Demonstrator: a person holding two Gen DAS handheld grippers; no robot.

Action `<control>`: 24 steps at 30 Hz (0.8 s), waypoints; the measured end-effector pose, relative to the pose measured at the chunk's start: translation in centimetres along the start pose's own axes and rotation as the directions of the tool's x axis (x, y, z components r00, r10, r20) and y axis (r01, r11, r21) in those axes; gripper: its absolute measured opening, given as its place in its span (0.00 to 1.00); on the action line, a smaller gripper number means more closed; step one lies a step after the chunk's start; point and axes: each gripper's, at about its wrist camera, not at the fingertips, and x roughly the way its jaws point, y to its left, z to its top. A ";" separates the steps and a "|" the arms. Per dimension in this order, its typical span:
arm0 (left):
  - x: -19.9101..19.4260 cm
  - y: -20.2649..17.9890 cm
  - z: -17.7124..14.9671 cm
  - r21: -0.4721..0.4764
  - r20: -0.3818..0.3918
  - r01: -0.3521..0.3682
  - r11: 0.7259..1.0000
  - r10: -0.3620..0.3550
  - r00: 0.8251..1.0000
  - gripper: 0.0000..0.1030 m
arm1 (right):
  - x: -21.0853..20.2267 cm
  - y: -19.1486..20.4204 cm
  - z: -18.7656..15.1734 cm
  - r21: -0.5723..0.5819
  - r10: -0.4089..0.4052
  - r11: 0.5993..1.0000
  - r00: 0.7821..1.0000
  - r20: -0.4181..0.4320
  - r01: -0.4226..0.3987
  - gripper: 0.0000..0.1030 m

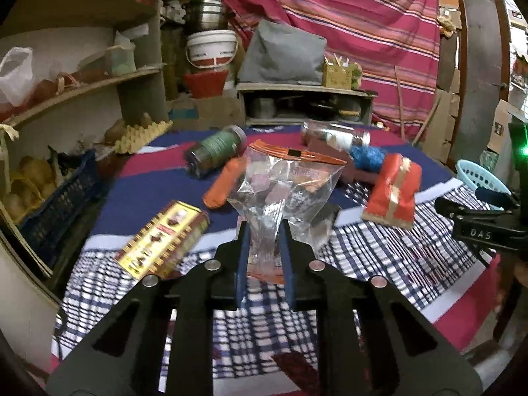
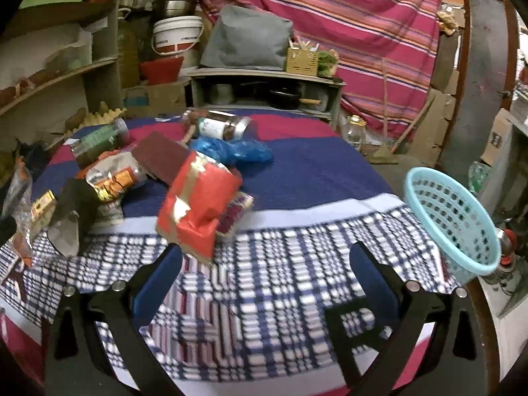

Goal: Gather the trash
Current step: 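Grasp the clear orange-sealed bag with left tool while right tool grasps red package, then carry both items over the blue basket and open the left tool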

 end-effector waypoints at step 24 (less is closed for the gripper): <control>5.1 1.9 4.9 -0.032 0.001 -0.117 0.993 0.117 0.993 0.16 | 6.4 3.8 3.2 -0.025 0.190 0.981 0.977 -0.099 -0.193 0.44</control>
